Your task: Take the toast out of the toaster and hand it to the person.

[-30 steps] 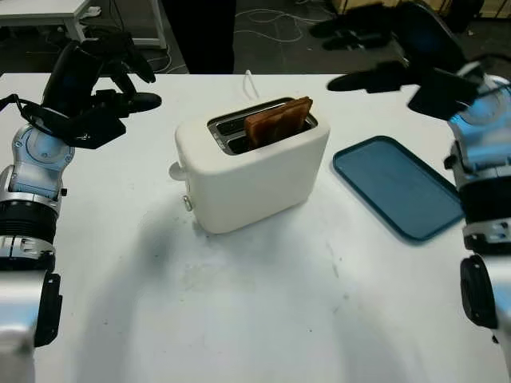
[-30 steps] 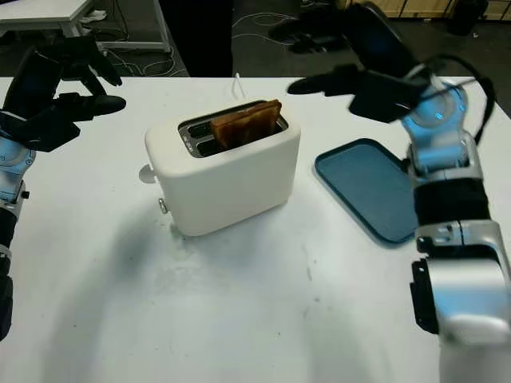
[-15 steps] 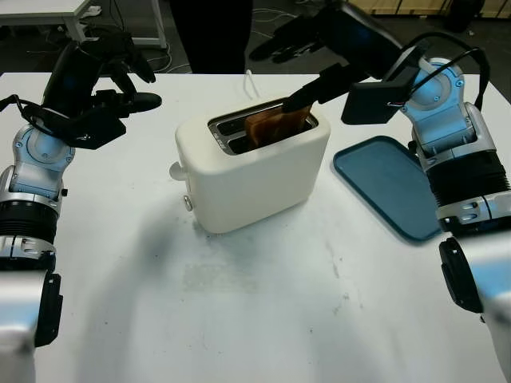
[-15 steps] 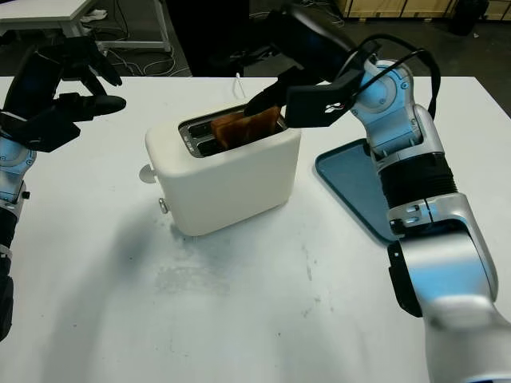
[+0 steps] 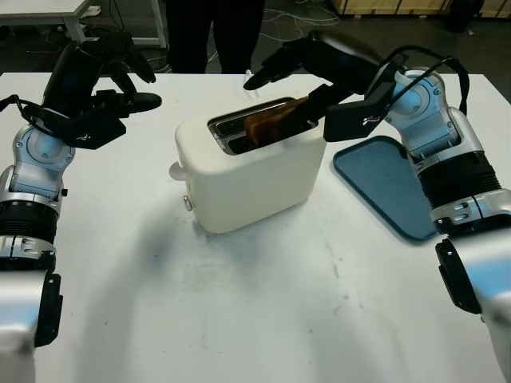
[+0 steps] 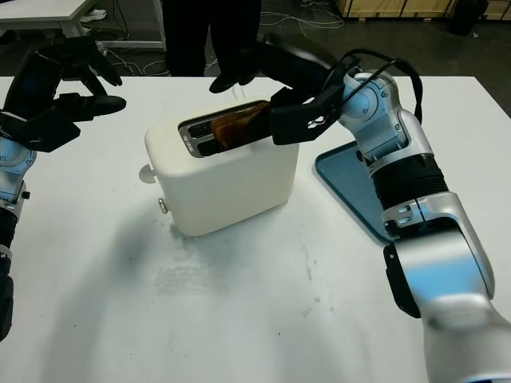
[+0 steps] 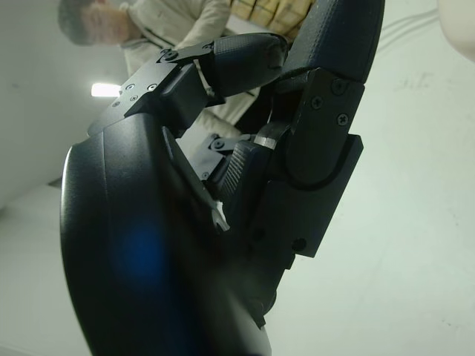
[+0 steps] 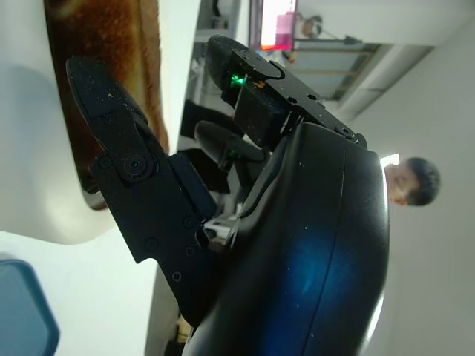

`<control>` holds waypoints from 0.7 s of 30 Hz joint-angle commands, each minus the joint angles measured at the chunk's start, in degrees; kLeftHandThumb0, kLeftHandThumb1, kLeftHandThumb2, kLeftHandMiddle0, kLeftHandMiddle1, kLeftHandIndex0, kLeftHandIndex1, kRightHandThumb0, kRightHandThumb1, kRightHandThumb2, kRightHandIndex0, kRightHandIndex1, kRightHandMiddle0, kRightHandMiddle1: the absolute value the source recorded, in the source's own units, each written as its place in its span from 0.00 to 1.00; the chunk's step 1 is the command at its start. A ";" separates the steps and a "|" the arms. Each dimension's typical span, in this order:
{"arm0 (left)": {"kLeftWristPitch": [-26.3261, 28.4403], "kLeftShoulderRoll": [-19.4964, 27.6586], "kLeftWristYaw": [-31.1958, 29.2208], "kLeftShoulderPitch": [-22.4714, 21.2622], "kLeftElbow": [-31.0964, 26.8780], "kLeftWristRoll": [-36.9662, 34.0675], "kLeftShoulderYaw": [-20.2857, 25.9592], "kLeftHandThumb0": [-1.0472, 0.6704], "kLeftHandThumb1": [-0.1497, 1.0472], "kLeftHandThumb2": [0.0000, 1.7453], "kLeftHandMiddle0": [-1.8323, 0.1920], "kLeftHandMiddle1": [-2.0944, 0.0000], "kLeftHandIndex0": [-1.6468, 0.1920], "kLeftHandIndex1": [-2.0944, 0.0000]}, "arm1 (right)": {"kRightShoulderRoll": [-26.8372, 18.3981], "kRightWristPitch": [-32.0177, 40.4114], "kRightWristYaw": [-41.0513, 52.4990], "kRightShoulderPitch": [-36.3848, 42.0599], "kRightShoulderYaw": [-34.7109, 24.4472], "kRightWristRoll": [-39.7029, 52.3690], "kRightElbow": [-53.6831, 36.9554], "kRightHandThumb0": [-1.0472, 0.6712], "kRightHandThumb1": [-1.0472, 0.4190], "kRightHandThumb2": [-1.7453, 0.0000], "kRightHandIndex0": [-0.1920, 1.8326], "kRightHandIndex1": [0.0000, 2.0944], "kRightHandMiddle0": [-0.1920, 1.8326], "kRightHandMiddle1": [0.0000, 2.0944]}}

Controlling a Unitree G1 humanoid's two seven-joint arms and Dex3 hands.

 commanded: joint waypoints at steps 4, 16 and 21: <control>-0.13 0.21 -0.63 0.18 0.12 -0.72 0.11 0.00 0.89 0.02 0.50 0.38 0.54 0.37 | 0.51 -3.69 -2.24 0.02 0.60 -0.86 3.53 0.30 0.27 0.99 0.32 0.44 0.52 0.02; 0.20 0.31 0.10 0.74 -0.51 -0.13 0.14 0.00 0.89 0.02 0.50 0.38 0.54 0.36 | -0.17 -3.61 -5.30 0.81 3.46 -5.82 4.93 0.33 0.23 0.99 0.33 0.42 0.51 0.02; -0.24 0.25 0.22 0.75 -0.28 -0.21 0.17 0.00 0.89 0.02 0.50 0.38 0.54 0.36 | -0.30 -5.97 -6.57 0.99 3.69 -5.96 6.51 0.33 0.21 0.99 0.36 0.44 0.53 0.03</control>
